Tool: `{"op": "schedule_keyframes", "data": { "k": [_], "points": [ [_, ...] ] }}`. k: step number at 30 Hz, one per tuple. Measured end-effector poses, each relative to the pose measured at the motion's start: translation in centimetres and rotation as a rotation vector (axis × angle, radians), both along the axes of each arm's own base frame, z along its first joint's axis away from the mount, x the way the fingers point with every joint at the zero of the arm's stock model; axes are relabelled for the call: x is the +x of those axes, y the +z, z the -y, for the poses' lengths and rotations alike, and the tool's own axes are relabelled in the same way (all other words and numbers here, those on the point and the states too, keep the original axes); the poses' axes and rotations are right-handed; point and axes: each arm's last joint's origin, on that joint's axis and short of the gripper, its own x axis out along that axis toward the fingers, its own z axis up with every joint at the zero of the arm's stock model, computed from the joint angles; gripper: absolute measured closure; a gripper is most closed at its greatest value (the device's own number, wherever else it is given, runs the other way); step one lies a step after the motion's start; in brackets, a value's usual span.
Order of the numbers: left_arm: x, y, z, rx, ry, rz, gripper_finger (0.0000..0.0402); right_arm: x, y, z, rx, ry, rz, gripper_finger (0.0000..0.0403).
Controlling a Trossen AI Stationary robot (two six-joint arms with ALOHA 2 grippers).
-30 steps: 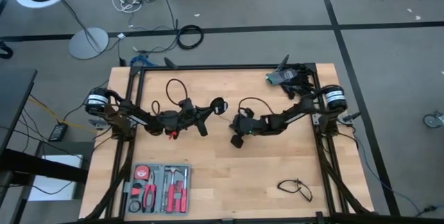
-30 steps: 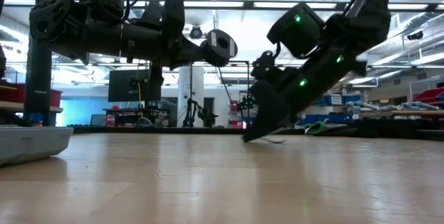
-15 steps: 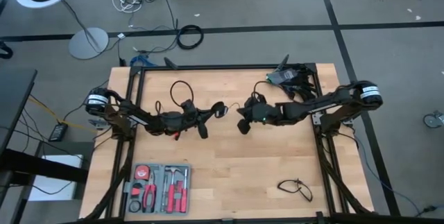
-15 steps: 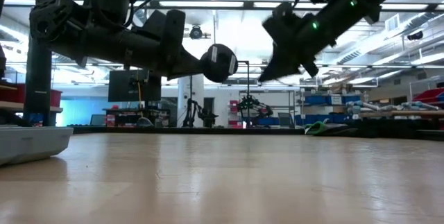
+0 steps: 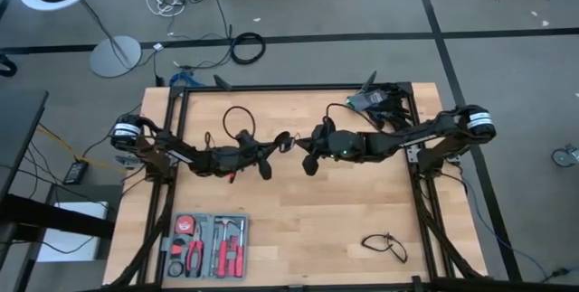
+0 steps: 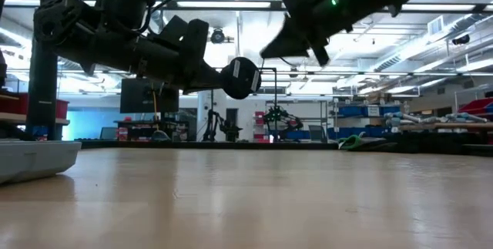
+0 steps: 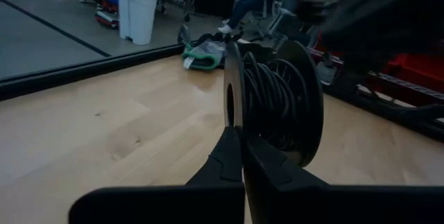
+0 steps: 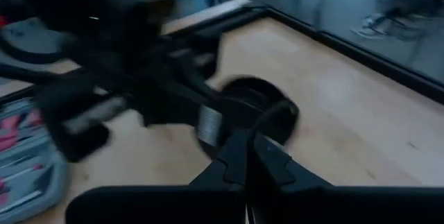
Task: Coil cords
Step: Coil the black wire onto the spool
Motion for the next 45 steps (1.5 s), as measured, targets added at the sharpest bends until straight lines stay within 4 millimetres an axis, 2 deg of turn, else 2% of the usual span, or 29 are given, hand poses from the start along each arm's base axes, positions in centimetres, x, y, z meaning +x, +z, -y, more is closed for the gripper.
{"op": "schedule_keyframes", "data": {
  "k": [5,10,14,19,29,35,45],
  "points": [
    [1.0,0.5,0.0,0.007,0.021,-0.033,0.0401,2.7,0.3,-0.4,-0.024,0.09,0.001,0.0403],
    [1.5,0.8,0.0,0.012,0.033,-0.051,0.0401,5.3,-1.1,-0.7,-0.023,0.152,-0.052,0.0403],
    [1.6,0.9,0.0,0.006,0.033,-0.043,0.0401,6.2,-2.3,-0.8,-0.01,0.173,-0.083,0.0403],
    [1.6,0.9,0.0,-0.015,0.031,-0.021,0.0401,6.1,-4.1,-0.8,0.038,0.153,-0.178,0.0403],
    [1.7,1.6,0.1,-0.031,-0.006,0.048,0.0401,5.1,-6.0,-0.8,0.072,0.13,-0.362,0.0397],
    [1.7,1.5,0.1,-0.035,-0.009,0.042,0.0401,4.3,-6.6,-1.2,0.094,0.112,-0.463,0.0397],
    [0.8,0.0,0.0,-0.115,0.016,-0.008,0.0401,4.1,-6.5,-3.3,-0.015,0.056,-0.454,0.0395]
  ]
}}
